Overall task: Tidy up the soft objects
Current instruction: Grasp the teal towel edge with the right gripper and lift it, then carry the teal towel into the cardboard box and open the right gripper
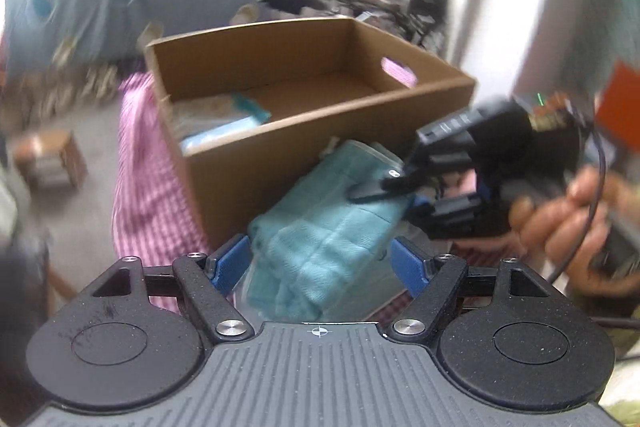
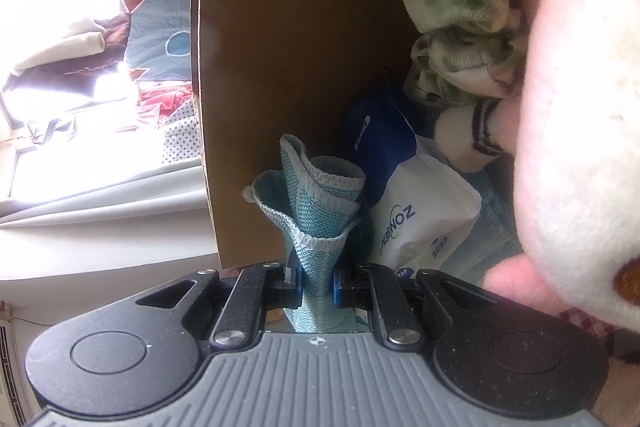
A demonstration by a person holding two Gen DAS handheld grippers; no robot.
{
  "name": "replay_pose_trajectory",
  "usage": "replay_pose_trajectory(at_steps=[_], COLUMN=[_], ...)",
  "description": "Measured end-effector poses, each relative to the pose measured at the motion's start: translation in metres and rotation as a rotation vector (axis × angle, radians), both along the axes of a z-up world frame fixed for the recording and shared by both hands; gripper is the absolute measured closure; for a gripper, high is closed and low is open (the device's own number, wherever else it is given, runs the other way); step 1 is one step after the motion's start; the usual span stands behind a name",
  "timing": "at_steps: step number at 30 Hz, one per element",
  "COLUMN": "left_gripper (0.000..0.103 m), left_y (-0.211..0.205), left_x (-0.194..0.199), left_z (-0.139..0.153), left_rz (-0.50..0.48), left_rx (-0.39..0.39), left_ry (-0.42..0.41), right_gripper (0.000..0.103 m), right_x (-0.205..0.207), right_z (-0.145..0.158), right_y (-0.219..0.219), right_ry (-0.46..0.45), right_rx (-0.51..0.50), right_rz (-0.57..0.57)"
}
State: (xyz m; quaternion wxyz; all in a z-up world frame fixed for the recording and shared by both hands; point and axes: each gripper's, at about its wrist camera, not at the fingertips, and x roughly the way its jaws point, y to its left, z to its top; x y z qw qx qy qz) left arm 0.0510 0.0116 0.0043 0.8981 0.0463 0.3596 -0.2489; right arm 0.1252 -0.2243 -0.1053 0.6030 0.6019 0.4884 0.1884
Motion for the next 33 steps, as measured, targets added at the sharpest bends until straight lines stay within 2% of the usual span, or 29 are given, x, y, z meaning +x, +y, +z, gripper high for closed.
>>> replay_pose_trajectory(at_steps=[4, 7, 9, 10, 12, 15, 20, 28, 31, 33], left_gripper=[0.033, 0.041, 0.055, 0.057, 0.071, 0.079, 0.083, 0.083, 0.083, 0.083], left_y=[-0.03, -0.042, -0.045, -0.046, -0.044, -0.042, -0.04, -0.04, -0.043, -0.045], left_x=[0.008, 0.013, 0.017, 0.018, 0.016, 0.01, -0.005, -0.014, 0.003, 0.021], left_z=[-0.013, -0.022, -0.026, -0.027, -0.025, -0.021, -0.004, 0.047, 0.059, 0.06], left_rz=[-0.076, -0.123, -0.128, -0.129, -0.13, -0.133, -0.115, -0.108, -0.11, -0.112], left_rx=[0.16, 0.235, 0.266, 0.277, 0.274, 0.258, 0.252, 0.249, 0.275, 0.287], left_ry=[-0.025, -0.027, -0.028, -0.029, -0.038, -0.056, -0.136, -0.334, -0.389, -0.39], right_gripper=[0.089, 0.089, 0.089, 0.089, 0.089, 0.089, 0.089, 0.089, 0.089, 0.089], right_x=[0.002, 0.002, 0.002, 0.002, 0.0, -0.002, -0.008, 0.002, 0.026, 0.048], right_z=[0.003, 0.004, 0.005, 0.005, 0.006, 0.013, 0.048, 0.13, 0.148, 0.149], right_y=[0.001, 0.0, 0.001, 0.001, 0.001, 0.001, 0.005, 0.006, 0.007, 0.008], right_ry=[0.003, -0.004, -0.011, -0.016, -0.031, -0.071, -0.188, -0.429, -0.472, -0.452], right_rx=[0.001, -0.002, 0.0, -0.001, 0.002, 0.0, -0.016, -0.06, -0.087, -0.099], right_rz=[0.006, 0.009, 0.008, 0.006, 0.004, 0.011, 0.034, 0.061, 0.068, 0.077])
